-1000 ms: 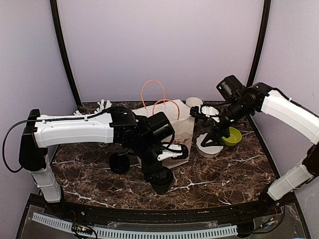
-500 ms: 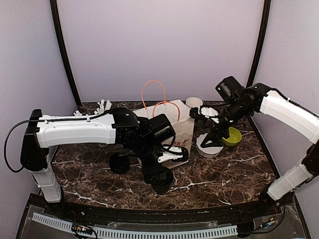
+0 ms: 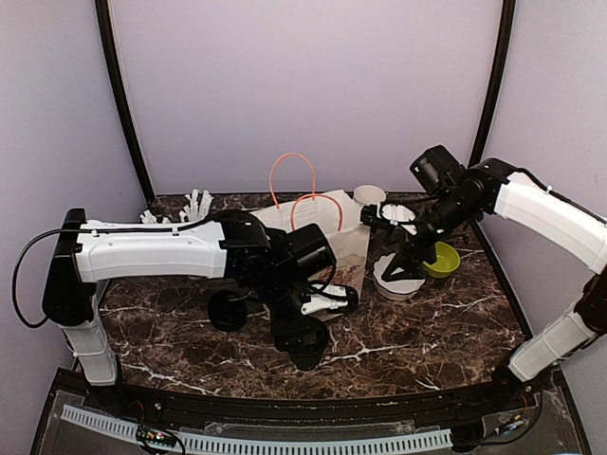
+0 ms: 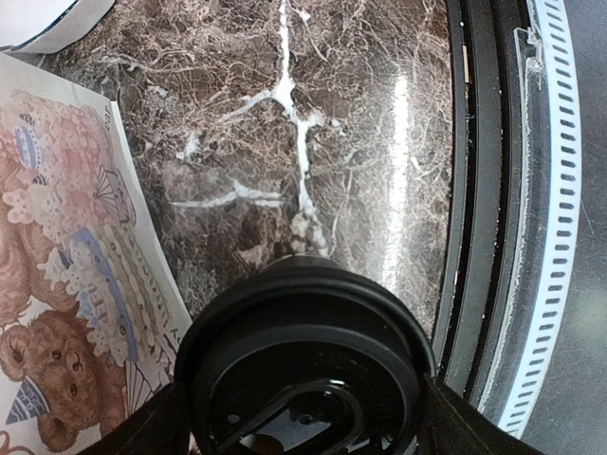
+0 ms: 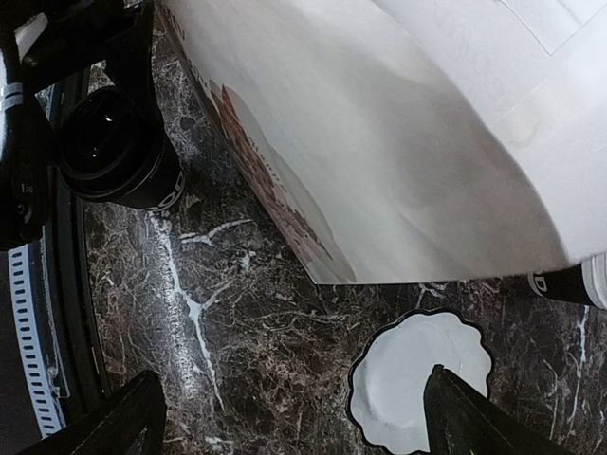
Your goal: Pack the takeout coffee
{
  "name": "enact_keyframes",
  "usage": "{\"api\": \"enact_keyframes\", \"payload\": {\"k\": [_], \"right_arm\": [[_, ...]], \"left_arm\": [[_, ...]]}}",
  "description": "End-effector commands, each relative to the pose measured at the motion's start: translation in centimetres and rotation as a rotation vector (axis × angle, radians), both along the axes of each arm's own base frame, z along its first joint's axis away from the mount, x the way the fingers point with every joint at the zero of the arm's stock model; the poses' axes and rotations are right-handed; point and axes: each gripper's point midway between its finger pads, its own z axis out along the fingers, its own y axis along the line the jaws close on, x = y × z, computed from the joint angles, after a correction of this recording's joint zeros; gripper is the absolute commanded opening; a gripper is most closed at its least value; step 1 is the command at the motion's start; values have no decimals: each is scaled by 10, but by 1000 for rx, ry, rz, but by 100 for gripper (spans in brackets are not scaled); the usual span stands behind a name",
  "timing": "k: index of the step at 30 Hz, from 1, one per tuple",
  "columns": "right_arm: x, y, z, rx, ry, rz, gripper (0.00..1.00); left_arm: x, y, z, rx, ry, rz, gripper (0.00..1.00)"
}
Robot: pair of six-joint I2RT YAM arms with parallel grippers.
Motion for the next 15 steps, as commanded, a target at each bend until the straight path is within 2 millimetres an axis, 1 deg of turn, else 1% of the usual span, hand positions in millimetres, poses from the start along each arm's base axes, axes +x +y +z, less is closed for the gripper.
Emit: {"api": "enact_keyframes", "payload": {"k": [1,4,7,10,11,12,15], "right_arm": [[5,3,2,21,-5,-6,95],[6,4,8,29,-16,-6,95],[9,7,21,51,-36,-7,95],[17,7,42,73,-80,-17,95],[21,7,50,81,-100,-22,95],[25,5,59,94,-124,-29,95],[39,5,92,148,-192,-47,95]], "left_arm": [[-2,13,-8,56,-1,-13,83],[-3,14,-8,60,-2,-16,83],[-4,13,-6,58,-2,-17,80],[-5,14,1,55,7,-14,75],[-6,12,6,43,13,-9,73],[-7,13,7,45,18,-7,71],[-9,15,21,22,18,6,67]]}}
